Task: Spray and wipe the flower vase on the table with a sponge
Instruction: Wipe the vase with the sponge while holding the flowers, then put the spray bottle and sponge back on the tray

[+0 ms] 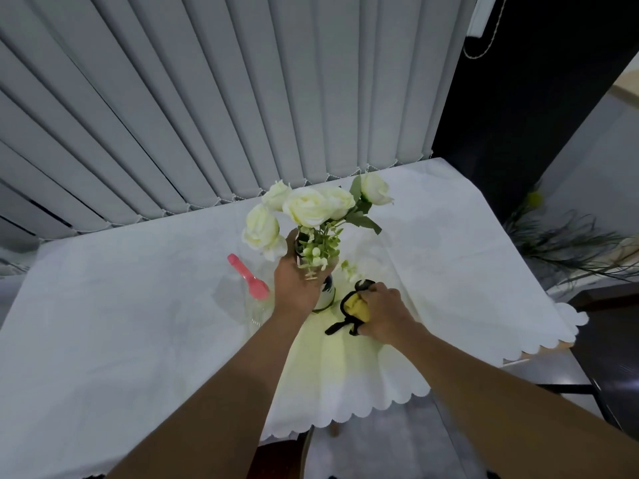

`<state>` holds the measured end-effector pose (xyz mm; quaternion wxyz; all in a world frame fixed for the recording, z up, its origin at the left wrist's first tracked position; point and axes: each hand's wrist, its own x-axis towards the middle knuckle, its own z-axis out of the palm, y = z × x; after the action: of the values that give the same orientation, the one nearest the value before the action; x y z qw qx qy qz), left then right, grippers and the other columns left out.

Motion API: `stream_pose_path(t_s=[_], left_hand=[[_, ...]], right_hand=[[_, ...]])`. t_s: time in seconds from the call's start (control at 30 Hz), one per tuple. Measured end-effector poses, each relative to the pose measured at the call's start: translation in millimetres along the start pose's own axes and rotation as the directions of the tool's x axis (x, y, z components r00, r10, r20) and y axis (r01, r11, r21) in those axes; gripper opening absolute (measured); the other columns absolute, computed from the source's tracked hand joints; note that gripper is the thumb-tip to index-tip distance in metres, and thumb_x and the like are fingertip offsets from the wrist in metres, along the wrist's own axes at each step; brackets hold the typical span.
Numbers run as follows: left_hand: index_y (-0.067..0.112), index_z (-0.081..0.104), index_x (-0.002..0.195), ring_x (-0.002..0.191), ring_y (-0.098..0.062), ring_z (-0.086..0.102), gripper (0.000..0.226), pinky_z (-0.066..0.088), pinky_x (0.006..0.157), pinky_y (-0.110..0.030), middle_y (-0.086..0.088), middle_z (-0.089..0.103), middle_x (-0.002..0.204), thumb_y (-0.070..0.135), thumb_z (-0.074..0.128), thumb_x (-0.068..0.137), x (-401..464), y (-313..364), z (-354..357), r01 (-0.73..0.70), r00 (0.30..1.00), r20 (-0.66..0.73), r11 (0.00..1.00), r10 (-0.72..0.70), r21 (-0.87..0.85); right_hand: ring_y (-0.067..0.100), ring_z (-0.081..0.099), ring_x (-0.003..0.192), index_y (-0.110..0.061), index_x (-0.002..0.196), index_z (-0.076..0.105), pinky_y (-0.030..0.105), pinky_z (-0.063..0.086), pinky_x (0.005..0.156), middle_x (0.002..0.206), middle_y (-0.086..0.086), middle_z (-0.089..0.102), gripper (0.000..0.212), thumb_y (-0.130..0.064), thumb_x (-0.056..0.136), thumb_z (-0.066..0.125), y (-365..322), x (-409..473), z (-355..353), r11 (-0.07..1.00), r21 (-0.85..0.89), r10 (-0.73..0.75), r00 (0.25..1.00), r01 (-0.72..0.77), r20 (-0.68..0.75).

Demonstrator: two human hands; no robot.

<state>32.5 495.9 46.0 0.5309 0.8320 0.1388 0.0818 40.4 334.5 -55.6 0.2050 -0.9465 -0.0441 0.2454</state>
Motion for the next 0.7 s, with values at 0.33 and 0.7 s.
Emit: stream_pose_path(t_s=[0.33, 0.7], left_hand=[[0.021, 0.062, 0.080, 0.083, -0.020, 0.065, 0.043, 0.054, 0.084, -0.037, 0.004, 0.067, 0.083, 0.062, 0.069, 0.075, -54, -65, -7, 0.313, 0.924, 0.082, 0.863, -0.373, 0.397], [0.020, 0.028, 0.146, 0.136, -0.034, 0.037, 0.109, 0.035, 0.110, -0.052, -0.010, 0.038, 0.145, 0.056, 0.086, 0.061, -24, -82, -34, 0.454, 0.869, -0.294, 0.877, -0.397, 0.156]], right_hand=[[0.028, 0.036, 0.128, -0.024, 0.145, 0.044, 0.035, 0.045, 0.100, 0.144, -0.001, 0.037, 0.082, -0.038, 0.073, 0.082, 0, -3, -3, 0.999, -0.007, -0.042, 0.999, 0.042, -0.027], [0.028, 0.037, 0.126, -0.025, 0.143, 0.047, 0.031, 0.041, 0.097, 0.142, 0.000, 0.039, 0.080, -0.035, 0.072, 0.084, 5, 0, -2, 0.999, 0.012, -0.053, 0.998, 0.053, -0.030]])
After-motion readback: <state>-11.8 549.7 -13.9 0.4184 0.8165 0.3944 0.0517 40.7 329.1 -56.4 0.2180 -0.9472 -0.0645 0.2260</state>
